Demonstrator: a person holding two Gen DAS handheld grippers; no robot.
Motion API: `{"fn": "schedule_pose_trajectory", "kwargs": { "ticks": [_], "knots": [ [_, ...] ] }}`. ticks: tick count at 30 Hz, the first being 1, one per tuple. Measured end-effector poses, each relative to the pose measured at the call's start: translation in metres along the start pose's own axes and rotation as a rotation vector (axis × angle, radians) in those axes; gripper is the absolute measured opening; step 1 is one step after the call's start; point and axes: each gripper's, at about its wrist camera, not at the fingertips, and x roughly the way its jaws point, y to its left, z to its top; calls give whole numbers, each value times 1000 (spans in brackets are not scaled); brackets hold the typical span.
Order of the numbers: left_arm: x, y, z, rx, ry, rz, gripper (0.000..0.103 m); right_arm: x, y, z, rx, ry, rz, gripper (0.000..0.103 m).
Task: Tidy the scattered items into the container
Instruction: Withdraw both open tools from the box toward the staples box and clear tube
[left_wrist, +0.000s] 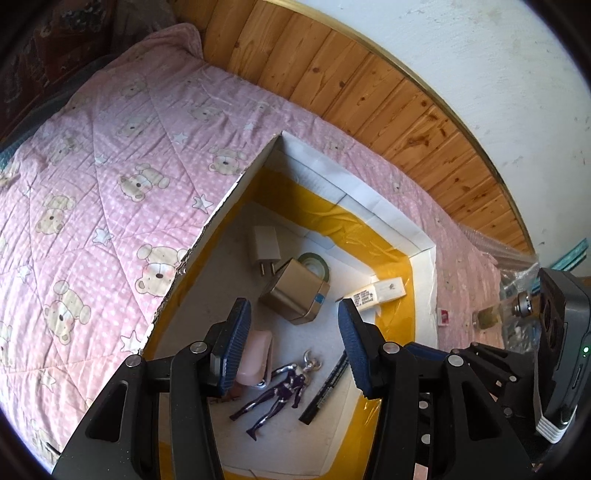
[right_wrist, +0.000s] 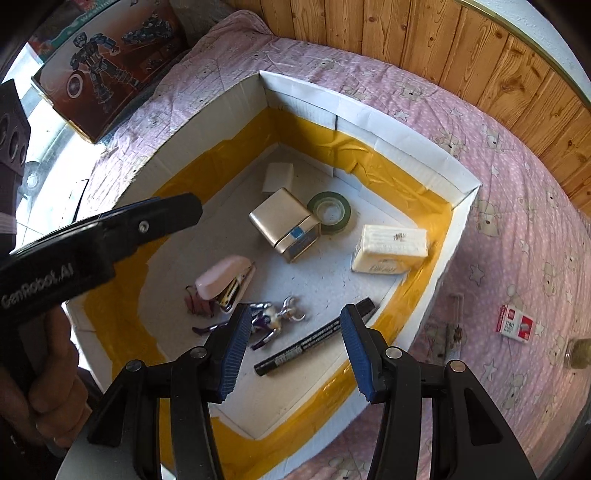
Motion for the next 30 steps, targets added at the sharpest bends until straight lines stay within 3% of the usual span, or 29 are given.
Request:
{"fn": "schedule_pose_trajectory", "kwargs": {
  "ticks": [17,30],
  "knots": [
    [-52,-50,-64,194,-194,54,52,-59,13,-78,-16,-233,183,52],
    [-93,-58,-117,187,-305,-5,52,-88,19,-139,-61,-409,224,52]
  ]
}}
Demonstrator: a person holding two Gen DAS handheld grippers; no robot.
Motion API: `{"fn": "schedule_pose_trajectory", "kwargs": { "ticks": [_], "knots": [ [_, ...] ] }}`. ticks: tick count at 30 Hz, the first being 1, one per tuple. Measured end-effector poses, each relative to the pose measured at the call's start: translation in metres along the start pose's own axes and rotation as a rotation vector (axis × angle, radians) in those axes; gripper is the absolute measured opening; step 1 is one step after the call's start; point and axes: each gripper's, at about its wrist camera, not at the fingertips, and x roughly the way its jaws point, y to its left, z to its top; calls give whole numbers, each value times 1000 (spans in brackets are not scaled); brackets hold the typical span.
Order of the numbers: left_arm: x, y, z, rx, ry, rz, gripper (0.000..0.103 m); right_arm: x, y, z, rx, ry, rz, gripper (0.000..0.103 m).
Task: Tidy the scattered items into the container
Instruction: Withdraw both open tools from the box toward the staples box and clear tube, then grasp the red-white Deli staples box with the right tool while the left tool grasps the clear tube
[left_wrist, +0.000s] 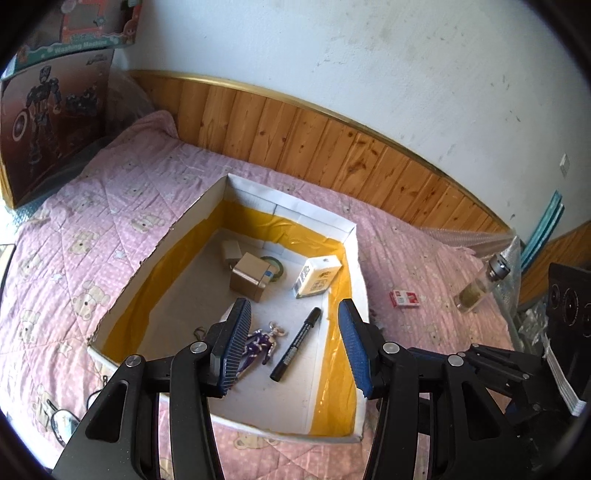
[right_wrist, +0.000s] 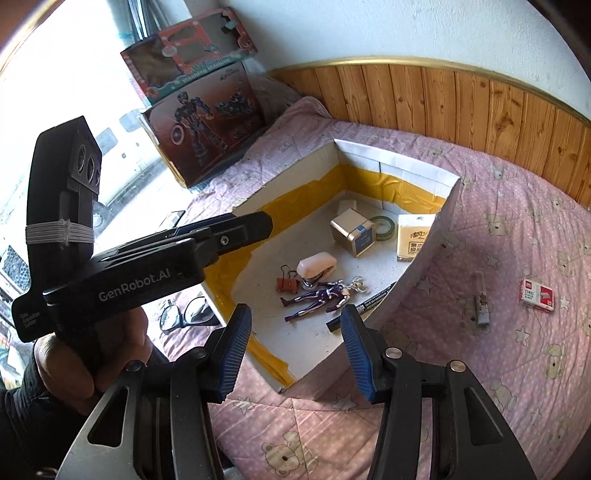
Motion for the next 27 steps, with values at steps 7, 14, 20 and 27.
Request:
{"fn": "schedule_pose_trajectory", "kwargs": {
  "ticks": [7,14,20,27],
  "knots": [
    [-33,-22,-33,41,-60,-69,52,-25,10,-29,-40,-115,36,52],
    [-48,-60,-59,124,-74,-172,52,-46,-8,-58,33,-190,53,52],
    [-36,-102,-75,210,-13,-229,52,-56,-52,-85,161,-208,6,52],
    [16,-144,-75,223,102,-248,53,-55,-122,-97,303,-186,-106,52]
  ]
}}
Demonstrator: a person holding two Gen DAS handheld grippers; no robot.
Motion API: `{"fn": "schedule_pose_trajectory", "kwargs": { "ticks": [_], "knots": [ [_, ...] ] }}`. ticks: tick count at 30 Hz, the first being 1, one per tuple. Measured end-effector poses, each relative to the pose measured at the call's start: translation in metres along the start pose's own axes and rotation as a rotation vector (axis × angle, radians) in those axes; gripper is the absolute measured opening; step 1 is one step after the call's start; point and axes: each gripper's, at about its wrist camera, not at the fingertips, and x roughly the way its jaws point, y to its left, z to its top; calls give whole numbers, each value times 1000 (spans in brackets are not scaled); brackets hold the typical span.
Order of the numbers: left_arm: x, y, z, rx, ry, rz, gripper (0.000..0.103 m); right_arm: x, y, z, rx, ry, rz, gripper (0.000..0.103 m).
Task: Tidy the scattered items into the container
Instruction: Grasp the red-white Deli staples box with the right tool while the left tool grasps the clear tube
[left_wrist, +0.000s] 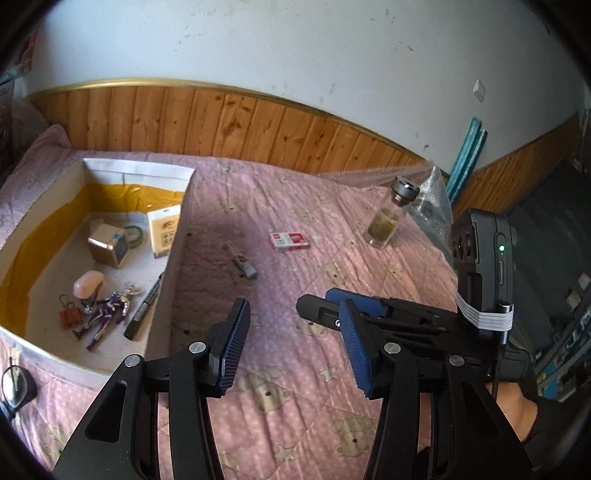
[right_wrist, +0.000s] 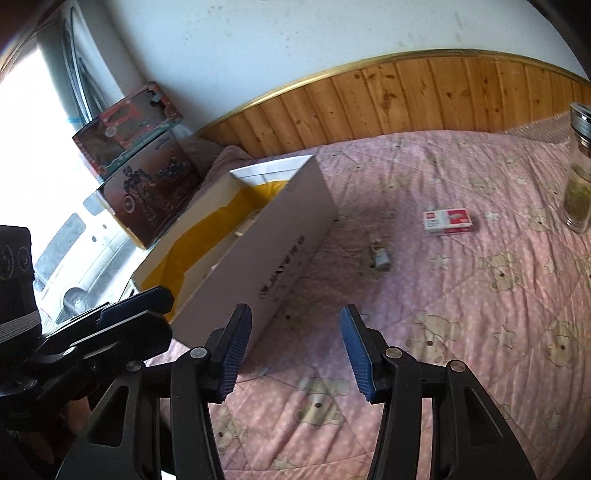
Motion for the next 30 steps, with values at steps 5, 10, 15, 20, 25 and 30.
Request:
{"fn": "schedule_pose_trajectory", "kwargs": {
  "ticks": [5,10,15,20,25,30],
  "knots": [
    [56,2,16,-61,85,-8,53,15,-47,18,40,18,-99,53],
    [117,24,28,-185,177,17,54,43,-92,44,44,42,-213,61],
    [172,46,38,-267,213,75,54,81,-123,70,-1,75,-301,72],
    [210,61,44,-313,222,115,54,126,-139,89,-46,115,-333,79],
    [237,76,43,-337,233,165,54,165,-144,95,-114,172,-376,79],
    [248,80,42,-316,205,188,52,177,-151,93,-159,173,-408,78]
  ]
}}
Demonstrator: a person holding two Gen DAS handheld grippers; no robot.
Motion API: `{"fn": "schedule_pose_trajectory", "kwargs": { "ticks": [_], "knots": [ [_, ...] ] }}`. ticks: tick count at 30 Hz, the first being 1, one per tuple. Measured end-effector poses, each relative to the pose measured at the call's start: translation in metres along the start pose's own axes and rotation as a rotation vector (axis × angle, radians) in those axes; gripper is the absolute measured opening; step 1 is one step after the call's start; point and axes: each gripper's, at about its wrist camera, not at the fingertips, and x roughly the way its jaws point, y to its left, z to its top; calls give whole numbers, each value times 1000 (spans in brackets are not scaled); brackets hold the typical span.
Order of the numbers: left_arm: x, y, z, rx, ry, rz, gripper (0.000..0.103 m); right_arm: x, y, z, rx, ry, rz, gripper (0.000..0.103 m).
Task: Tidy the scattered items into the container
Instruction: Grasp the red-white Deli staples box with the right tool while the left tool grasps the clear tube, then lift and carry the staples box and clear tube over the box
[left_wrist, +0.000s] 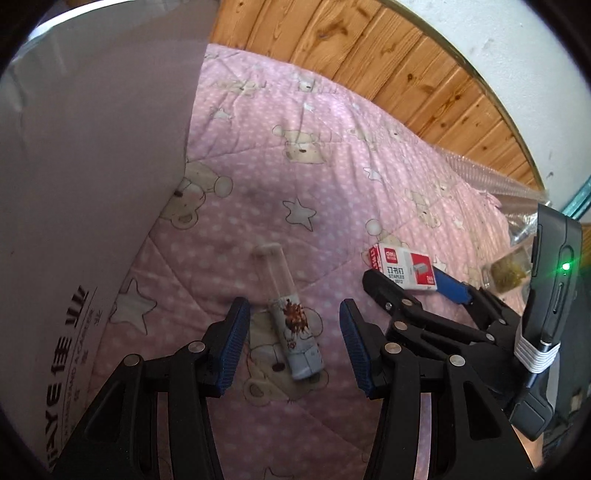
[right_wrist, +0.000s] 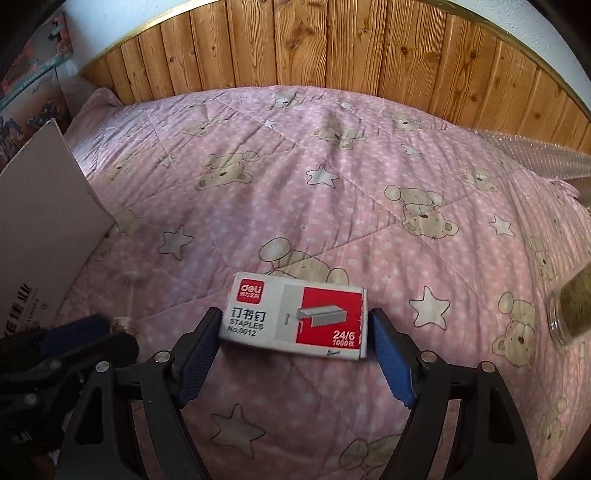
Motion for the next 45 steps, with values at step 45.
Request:
{"fn": "schedule_pose_trajectory", "kwargs": {
  "ticks": [45],
  "knots": [
    [-171,19,-125,71,34,-112,18,-181,92,-160,151,-7,171,71]
  ]
}}
